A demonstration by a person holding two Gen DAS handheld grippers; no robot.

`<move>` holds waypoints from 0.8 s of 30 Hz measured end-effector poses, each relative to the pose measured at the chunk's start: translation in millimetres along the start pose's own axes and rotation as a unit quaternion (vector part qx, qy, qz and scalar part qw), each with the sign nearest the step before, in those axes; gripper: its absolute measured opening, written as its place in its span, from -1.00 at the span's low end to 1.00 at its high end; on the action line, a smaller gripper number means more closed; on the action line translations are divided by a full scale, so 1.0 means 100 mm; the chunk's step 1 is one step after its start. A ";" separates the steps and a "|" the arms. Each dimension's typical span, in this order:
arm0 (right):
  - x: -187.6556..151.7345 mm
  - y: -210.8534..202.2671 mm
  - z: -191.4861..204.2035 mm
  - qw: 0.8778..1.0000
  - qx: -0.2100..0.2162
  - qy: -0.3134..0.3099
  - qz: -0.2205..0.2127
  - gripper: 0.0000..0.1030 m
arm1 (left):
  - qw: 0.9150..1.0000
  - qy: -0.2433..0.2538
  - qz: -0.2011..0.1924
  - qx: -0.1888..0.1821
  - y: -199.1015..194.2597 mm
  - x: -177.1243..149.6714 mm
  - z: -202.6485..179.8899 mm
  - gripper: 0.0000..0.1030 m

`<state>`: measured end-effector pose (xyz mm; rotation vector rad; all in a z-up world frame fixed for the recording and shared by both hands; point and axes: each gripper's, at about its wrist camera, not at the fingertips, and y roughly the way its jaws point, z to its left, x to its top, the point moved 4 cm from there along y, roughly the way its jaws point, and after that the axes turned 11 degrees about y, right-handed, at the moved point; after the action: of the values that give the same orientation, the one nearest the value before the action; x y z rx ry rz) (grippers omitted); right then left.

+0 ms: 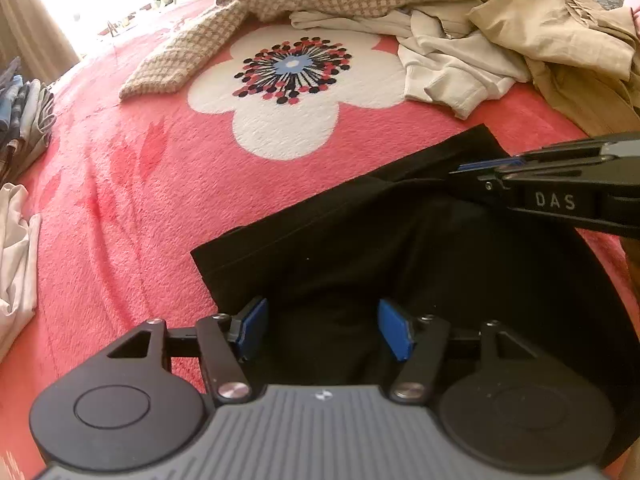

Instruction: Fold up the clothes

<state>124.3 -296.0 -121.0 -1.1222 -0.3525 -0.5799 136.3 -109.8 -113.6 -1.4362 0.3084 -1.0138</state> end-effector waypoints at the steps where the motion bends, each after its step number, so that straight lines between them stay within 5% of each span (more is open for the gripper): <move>1: 0.00 0.00 0.01 1.000 -0.001 0.000 0.000 -0.94 | 1.000 0.001 0.000 0.002 0.00 0.00 0.00 0.23; 24: 0.02 0.02 0.00 1.000 -0.001 0.013 0.014 -0.94 | 1.000 -0.002 0.000 0.007 -0.01 -0.01 0.01 0.29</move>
<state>127.6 -295.5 -121.4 -1.1190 -0.3144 -0.5698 136.3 -108.4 -112.3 -1.4260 0.2973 -1.0110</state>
